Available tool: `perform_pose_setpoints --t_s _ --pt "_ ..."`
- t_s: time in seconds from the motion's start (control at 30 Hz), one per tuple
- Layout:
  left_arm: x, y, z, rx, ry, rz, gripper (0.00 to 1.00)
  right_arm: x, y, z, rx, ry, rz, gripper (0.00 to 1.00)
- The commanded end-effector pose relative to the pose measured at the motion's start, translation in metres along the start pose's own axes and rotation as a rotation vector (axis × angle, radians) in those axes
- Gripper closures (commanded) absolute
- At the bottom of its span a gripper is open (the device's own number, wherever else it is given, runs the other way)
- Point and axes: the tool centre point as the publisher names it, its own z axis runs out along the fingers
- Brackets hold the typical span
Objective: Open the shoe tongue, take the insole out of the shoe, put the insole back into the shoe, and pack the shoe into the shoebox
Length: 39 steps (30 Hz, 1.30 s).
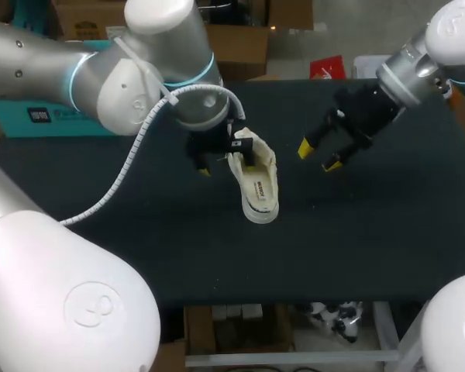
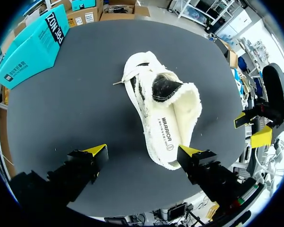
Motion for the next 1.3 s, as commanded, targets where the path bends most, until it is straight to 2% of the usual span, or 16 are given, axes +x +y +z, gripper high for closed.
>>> perform_pose_setpoints --t_s 0.03,0.23,0.47,0.53,0.6,0.83,0.97,1.13,1.23,1.3 --pt "0.008 -0.004 0.013 -0.018 -0.074 -0.015 0.0 0.008 -0.022 -0.006 -0.083 -0.102 -0.059 0.0" --pt "0.01 -0.001 0.027 -0.054 -0.085 -0.059 0.0 0.003 -0.024 -0.013 0.021 -0.167 -0.217 0.0" --pt "0.008 -0.007 0.037 -0.07 -0.108 -0.121 0.0 -0.007 -0.016 -0.021 0.227 -0.22 -0.42 0.0" --pt "0.008 -0.01 0.04 -0.075 -0.112 -0.137 0.0 -0.01 -0.013 -0.024 0.264 -0.229 -0.441 0.0" --pt "0.008 -0.013 0.043 -0.081 -0.114 -0.157 0.0 -0.011 -0.013 -0.026 0.318 -0.246 -0.512 0.0" --pt "0.009 -0.022 0.05 -0.091 -0.115 -0.21 0.0 -0.019 -0.018 -0.031 0.408 -0.321 -0.658 0.0" --pt "0.008 -0.03 0.054 -0.091 -0.113 -0.242 0.0 -0.019 -0.02 -0.03 0.436 -0.367 -0.689 0.0" --pt "0.009 -0.036 0.058 -0.09 -0.115 -0.263 0.24 -0.021 -0.027 -0.03 0.462 -0.427 -0.748 0.0" --pt "0.01 -0.038 0.059 -0.092 -0.119 -0.27 0.36 -0.027 -0.034 -0.033 0.438 -0.436 -0.802 0.0" --pt "0.011 -0.039 0.06 -0.092 -0.122 -0.275 0.5 -0.031 -0.038 -0.035 0.424 -0.44 -0.837 0.0"
